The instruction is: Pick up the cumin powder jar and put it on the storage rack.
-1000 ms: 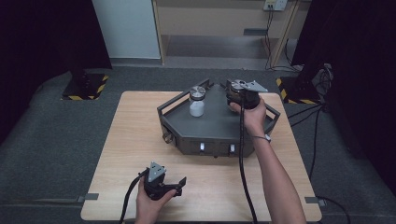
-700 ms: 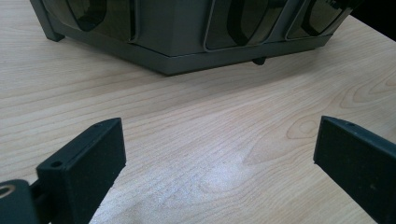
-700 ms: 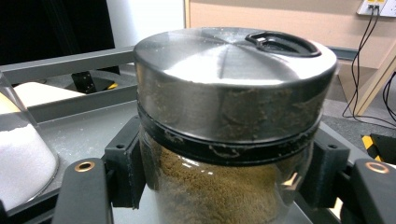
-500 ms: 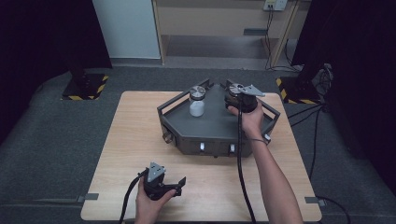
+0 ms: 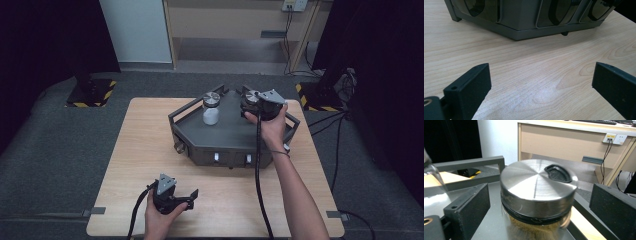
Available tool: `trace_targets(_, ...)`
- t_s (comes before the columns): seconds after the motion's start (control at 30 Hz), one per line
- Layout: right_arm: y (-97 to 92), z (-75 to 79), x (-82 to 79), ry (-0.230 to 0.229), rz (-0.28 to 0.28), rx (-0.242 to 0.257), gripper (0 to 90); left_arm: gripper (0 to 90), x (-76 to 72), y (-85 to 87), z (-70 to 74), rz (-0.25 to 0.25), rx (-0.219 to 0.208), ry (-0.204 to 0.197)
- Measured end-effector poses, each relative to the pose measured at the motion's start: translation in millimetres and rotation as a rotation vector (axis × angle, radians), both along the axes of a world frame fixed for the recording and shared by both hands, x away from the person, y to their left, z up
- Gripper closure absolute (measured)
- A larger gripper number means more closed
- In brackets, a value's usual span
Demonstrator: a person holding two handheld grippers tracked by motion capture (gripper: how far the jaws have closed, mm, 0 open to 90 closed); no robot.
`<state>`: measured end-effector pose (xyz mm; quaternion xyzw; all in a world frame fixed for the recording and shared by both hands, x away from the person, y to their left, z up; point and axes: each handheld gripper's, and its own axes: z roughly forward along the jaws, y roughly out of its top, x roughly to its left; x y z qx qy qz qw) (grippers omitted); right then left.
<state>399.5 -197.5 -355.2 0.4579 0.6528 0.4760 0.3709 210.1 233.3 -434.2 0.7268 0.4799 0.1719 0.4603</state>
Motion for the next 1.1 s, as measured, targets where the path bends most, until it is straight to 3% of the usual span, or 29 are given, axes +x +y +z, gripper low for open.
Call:
trace_targets(0.5,-14.6,19.4,-39.7,-0.055,0.011,0.024,2.5,1.3,-3.2,-1.0,0.5,0.012,0.0,-0.011)
trace_targets(0.63,-20.5,20.2,-55.9,-0.069,0.01,0.055,2.5,1.3,-5.2,-2.0,1.3,0.015,-0.016,-0.007)
trace_targets(0.9,-29.4,22.0,-88.1,-0.096,0.021,0.077,2.5,1.3,-10.0,-5.0,3.0,0.009,0.003,-0.028)
trace_targets(1.1,-36.7,21.7,-116.2,-0.113,0.02,0.072,2.5,1.3,-12.6,-6.3,3.0,0.019,0.006,-0.035)
